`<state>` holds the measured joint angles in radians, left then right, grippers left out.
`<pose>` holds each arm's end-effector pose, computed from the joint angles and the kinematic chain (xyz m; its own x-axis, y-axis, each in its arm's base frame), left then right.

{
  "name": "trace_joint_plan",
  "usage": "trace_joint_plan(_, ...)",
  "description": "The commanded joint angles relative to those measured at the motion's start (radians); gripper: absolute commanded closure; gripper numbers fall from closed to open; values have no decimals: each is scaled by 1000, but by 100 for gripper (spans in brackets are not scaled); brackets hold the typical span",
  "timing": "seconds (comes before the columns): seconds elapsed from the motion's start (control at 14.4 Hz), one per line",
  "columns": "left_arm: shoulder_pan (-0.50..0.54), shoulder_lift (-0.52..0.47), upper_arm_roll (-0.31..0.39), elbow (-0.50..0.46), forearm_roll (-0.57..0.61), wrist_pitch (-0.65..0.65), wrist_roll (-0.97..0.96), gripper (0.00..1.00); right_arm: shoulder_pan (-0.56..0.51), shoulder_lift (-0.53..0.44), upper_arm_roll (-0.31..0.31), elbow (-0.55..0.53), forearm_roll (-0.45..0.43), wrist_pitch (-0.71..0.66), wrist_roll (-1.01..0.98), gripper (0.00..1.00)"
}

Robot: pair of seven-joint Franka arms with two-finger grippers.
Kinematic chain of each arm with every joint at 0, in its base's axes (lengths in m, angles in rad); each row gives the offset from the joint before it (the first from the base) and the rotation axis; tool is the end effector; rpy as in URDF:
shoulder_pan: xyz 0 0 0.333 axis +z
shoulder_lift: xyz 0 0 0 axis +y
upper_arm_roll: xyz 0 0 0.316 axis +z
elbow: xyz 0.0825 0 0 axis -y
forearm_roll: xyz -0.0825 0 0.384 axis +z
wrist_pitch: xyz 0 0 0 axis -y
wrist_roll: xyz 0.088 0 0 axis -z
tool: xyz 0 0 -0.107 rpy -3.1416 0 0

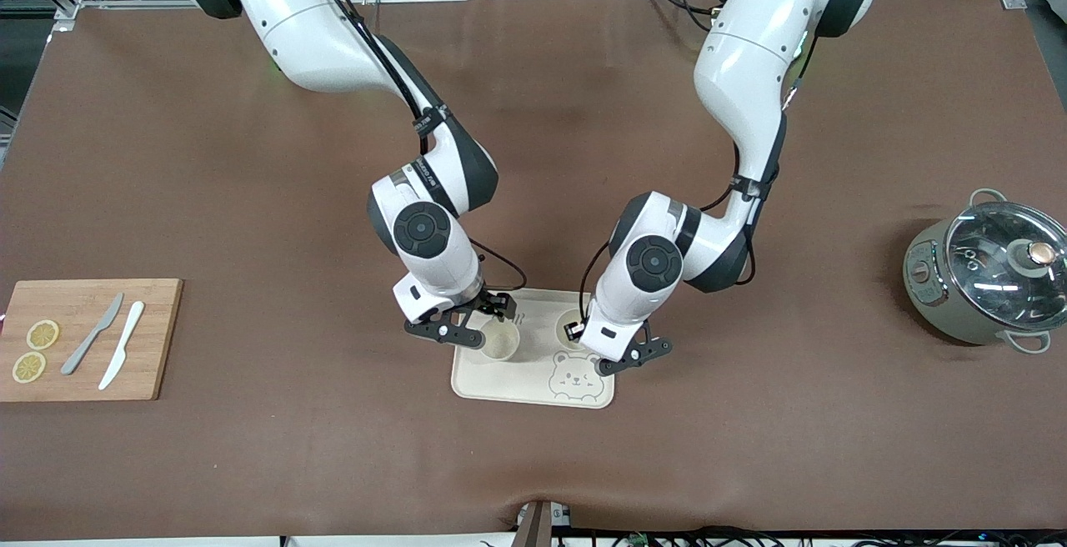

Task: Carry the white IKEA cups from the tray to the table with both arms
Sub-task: 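Close the left gripper on one cup while the right gripper grasps the other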

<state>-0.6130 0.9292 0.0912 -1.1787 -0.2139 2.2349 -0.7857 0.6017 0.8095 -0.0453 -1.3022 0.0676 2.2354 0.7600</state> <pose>0.6585 -0.4106 0.2374 0.9412 0.3377 0.0105 0.3313 -0.9286 0.1673 0.6380 0.4092 0.2694 0.9712 -0.2271 0.0725 -0.2191 -0.9702 -0.1037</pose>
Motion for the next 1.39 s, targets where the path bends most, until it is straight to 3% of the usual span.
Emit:
trace_joint_plan(0.0, -2, 7, 4, 13, -21, 5, 0, 100, 6, 20, -8, 27, -20, 16, 22, 0)
trace_joint_plan(0.35, -8, 2, 8, 2, -13, 2, 17, 100, -5, 31, -10, 26, -61, 53, 22, 0)
trace_joint_plan(0.49, -8, -15, 10, -16, 42, -33, 19, 100, -6, 31, -11, 26, -61, 56, 22, 0)
trace_joint_plan(0.62, 1, -50, 8, -19, 126, -179, 34, 100, -14, 39, -10, 26, -63, 56, 22, 0)
trace_joint_plan(0.97, 45, -163, 5, -24, 139, -423, 153, 100, -2, 71, -11, 26, -61, 102, 25, 0)
trace_joint_plan(1.18, 61, -278, 8, -151, 140, -431, 221, 100, 4, 92, -10, 24, -61, 141, 30, 0)
trace_joint_plan(1.32, 73, -398, 8, -305, 140, -352, 270, 100, 6, 100, -11, 24, -61, 144, 30, 0)
